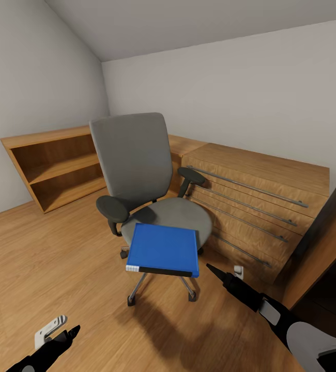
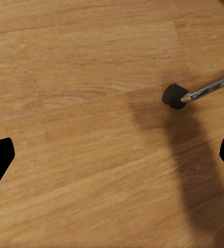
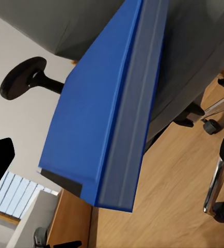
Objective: In the bedroom, organize the workspace by keeping the computer under the desk, ensuring the monitor is on the desk, placing the keyboard on the desk next to the monitor, placing the mouse on the desk next to the keyboard, moving the folder from the swivel chair onto the desk next to the mouse, stacking the notebook on top of the folder with the pen on top of the notebook, and positioning the swivel chair next to the desk.
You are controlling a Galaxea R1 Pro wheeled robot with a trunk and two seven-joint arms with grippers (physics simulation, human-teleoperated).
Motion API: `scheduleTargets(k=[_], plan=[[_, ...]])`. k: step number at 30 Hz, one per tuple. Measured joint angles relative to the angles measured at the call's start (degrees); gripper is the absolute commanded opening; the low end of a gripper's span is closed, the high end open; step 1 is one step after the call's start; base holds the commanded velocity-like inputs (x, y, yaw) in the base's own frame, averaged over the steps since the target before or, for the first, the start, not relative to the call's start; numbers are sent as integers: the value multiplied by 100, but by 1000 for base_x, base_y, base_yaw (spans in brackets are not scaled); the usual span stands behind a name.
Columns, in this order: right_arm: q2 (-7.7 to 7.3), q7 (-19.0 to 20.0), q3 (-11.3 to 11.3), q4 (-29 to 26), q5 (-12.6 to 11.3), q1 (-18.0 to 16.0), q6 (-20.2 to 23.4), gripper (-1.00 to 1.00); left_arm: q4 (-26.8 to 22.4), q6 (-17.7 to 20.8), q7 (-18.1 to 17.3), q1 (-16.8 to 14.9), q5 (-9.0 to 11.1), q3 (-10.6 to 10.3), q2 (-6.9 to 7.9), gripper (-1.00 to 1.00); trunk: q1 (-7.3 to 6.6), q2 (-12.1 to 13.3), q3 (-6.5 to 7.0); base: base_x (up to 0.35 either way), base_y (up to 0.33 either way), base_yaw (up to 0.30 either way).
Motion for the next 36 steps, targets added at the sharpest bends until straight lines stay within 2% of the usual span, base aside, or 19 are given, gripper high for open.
scheduleTargets(k=[18, 26, 36], plan=[[23, -26, 3, 9, -1, 0, -1, 100, 0, 0, 1, 2, -5, -2, -7, 100, 0, 0, 0, 0, 3, 0], [27, -28, 0, 8, -1, 1, -1, 100, -2, 2, 0, 0, -5, -5, -15, 100, 0, 0, 0, 0, 158, 0], [35, -27, 0, 9, -1, 0, -1, 100, 0, 0, 0, 2, 0, -9, -11, 100, 0, 0, 0, 0, 31, 0]])
